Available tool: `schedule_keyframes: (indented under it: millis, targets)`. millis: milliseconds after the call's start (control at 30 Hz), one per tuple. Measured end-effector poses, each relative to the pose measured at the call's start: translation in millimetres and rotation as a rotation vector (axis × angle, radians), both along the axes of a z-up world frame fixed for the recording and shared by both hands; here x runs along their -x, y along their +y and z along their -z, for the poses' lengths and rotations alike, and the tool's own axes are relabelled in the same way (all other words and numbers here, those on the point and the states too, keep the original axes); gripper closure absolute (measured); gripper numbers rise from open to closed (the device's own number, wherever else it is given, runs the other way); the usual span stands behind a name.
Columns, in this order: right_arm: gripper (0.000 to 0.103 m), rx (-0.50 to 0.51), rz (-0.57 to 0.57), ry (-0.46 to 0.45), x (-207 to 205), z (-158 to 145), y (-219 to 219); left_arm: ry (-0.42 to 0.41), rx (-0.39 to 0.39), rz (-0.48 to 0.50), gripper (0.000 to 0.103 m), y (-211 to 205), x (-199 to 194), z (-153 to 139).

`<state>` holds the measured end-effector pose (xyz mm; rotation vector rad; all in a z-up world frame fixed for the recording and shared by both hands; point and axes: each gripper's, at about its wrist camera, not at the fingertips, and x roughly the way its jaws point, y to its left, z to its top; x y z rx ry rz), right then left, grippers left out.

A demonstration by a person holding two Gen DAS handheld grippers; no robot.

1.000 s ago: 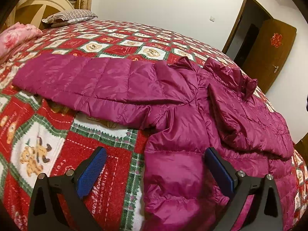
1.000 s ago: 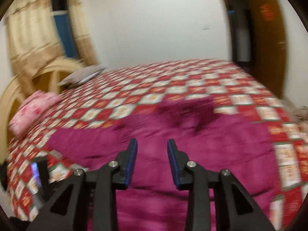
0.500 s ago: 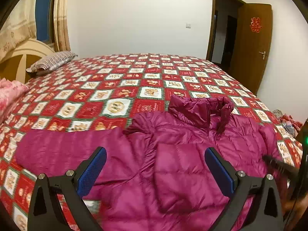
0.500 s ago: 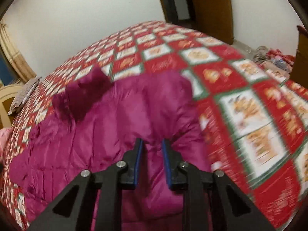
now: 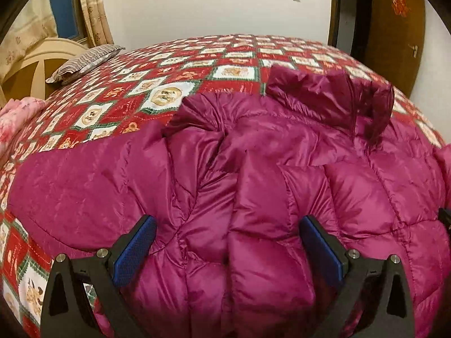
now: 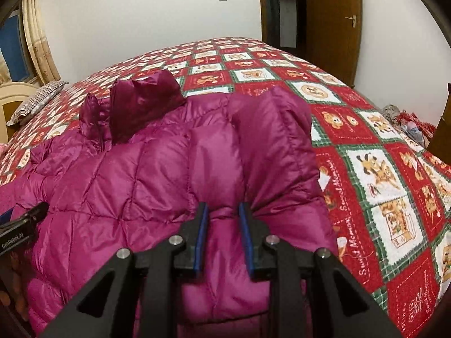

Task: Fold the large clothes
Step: 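Carry the sleeve across the jacket body and lay it down with the right gripper, then grasp the other sleeve cuff with the left gripper and lift it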

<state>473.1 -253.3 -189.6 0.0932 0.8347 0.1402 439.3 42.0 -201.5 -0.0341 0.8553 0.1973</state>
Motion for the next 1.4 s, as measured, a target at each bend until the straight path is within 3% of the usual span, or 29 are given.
schedule_keyframes:
  millis: [200,400,600,800,1033,1200,1400]
  targets:
    - [0.076,0.032,0.005,-0.001,1,-6,3,0.002,-0.019,-0.005,0.001,-4,-1,3]
    - [0.076,0.006,0.091,-0.064,-29,-44,-21,0.002,-0.018,-0.006,0.001,-4,-3,4]
    - [0.076,0.007,0.124,0.055,-69,1,-34,0.002,-0.015,-0.006,0.001,-4,-3,4]
    - [0.076,0.094,0.124,0.042,-63,-5,-24,0.003,-0.014,-0.008,0.001,-4,-3,4]
    - [0.076,0.031,0.090,-0.025,-5,-42,-20,0.003,-0.013,-0.009,0.001,-4,-3,4]
    - [0.075,0.099,0.048,0.028,-3,-5,-1,0.001,-0.004,-0.009,0.001,-4,-3,5]
    - [0.074,0.137,0.050,0.000,-1,-1,3,0.005,0.025,-0.002,0.001,1,-3,2]
